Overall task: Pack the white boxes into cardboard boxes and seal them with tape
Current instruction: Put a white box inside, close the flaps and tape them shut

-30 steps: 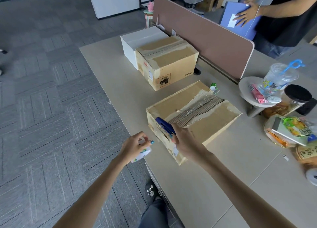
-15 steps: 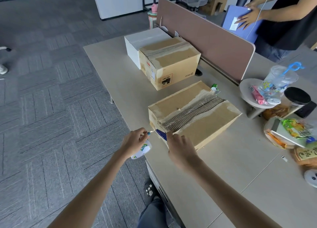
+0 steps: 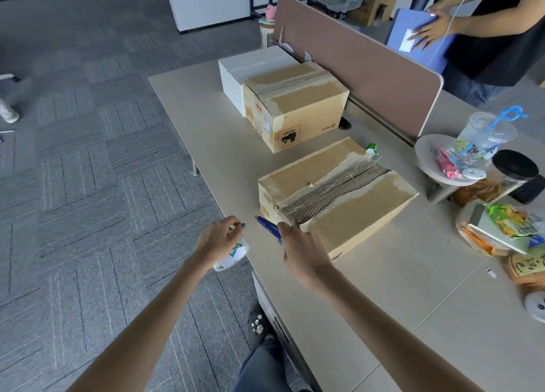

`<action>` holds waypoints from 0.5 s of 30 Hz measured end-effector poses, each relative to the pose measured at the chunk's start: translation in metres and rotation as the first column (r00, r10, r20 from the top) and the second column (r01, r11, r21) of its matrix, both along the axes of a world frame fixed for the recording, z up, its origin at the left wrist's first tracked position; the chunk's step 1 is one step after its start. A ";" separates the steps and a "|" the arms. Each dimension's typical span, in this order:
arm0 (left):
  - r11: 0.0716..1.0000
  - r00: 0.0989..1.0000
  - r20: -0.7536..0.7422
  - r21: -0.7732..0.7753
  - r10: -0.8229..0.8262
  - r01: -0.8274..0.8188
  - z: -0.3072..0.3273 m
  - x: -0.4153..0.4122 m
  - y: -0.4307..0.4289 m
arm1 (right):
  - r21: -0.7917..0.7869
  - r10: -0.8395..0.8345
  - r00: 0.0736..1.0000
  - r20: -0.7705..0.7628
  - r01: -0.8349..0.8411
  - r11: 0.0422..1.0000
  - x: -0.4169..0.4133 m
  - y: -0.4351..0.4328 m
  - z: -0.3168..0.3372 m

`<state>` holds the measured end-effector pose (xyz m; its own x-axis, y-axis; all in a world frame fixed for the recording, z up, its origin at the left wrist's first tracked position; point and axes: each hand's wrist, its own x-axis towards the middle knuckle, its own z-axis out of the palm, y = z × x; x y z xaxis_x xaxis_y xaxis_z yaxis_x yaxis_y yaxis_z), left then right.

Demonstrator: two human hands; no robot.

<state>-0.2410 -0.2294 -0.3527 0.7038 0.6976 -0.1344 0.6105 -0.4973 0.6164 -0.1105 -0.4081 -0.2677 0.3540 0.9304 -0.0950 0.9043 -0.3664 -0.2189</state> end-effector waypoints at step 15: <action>0.999 0.993 0.112 -0.017 0.044 -0.042 0.021 0.000 -0.006 | 0.245 0.110 0.992 -0.057 -0.093 0.965 0.040 0.055 0.001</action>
